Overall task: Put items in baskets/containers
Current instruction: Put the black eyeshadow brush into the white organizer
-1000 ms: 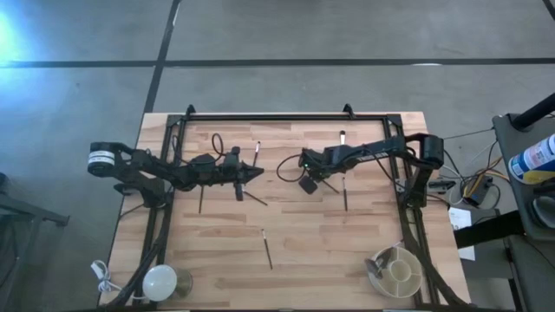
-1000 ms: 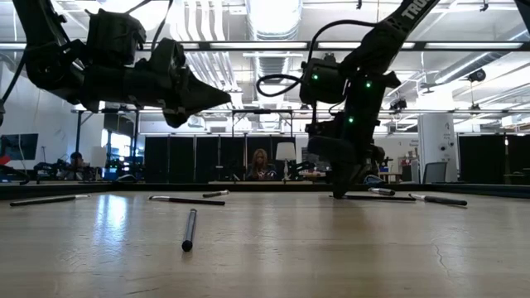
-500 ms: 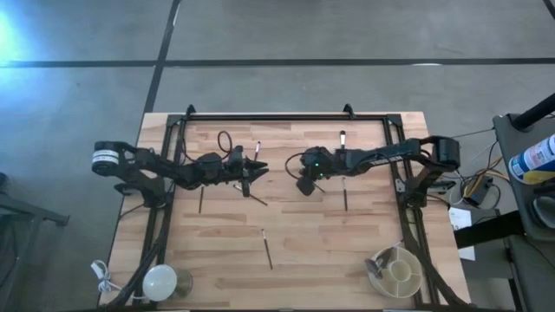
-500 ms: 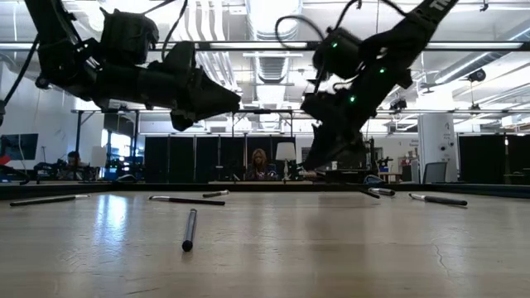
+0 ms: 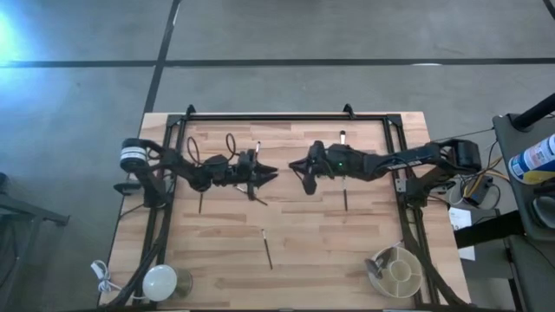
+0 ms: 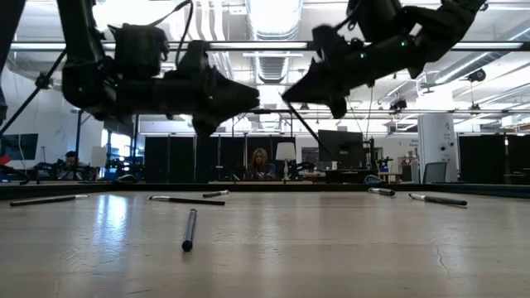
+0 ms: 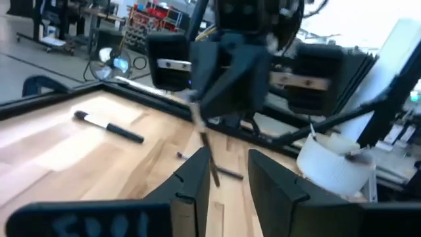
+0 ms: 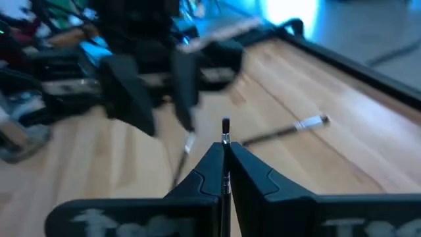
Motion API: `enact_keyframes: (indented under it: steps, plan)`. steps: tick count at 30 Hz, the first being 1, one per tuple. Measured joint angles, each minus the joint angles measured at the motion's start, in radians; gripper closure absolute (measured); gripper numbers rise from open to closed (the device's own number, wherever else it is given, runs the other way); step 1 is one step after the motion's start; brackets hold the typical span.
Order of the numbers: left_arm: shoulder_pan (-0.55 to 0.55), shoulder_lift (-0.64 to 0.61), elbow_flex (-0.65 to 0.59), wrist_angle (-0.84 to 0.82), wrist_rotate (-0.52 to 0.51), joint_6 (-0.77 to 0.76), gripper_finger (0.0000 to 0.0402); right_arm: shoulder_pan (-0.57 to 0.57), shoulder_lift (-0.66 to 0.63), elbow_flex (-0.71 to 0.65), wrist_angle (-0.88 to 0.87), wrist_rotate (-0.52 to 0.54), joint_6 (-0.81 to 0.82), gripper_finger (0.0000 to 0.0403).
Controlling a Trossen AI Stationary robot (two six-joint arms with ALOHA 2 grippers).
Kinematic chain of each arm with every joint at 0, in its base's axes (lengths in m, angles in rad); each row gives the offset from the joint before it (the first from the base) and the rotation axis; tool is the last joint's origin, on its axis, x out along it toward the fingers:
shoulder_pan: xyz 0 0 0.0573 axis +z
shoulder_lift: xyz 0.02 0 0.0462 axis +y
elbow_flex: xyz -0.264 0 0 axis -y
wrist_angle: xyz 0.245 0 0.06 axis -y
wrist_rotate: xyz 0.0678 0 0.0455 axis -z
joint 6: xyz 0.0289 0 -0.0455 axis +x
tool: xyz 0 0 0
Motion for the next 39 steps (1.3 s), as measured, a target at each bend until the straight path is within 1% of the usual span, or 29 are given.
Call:
enact_keyframes:
  steps: [4,13,19,26,28,30,35,39]
  plan:
    - [-0.015,0.021,0.044,-0.001,0.0,-0.023,0.0299,0.027,-0.001,-0.001,0.118,-0.002,-0.029,0.039]
    - [-0.046,0.014,0.089,-0.01,0.001,0.001,0.0296,0.055,0.027,0.002,0.33,0.003,-0.05,0.039]
    - [-0.05,0.015,0.118,-0.01,0.001,0.007,0.0296,0.061,0.045,0.002,0.41,0.006,-0.049,0.039]
    - [-0.053,0.015,0.14,-0.01,0.0,0.043,0.0296,0.07,0.046,0.002,0.438,0.007,-0.049,0.039]
    - [-0.053,0.015,0.148,-0.009,-0.001,0.053,0.0303,0.072,0.046,0.002,0.449,0.007,-0.049,0.039]
    - [-0.053,0.015,0.157,-0.011,0.0,0.062,0.0318,0.074,0.046,0.002,0.45,0.007,-0.049,0.039]
    - [-0.054,0.015,0.161,-0.017,0.011,0.064,0.0386,0.076,0.046,0.002,0.444,0.009,-0.049,0.039]
    - [-0.054,0.015,0.151,-0.028,0.012,0.062,0.0389,0.076,0.007,0.003,0.332,0.009,-0.05,0.0387]
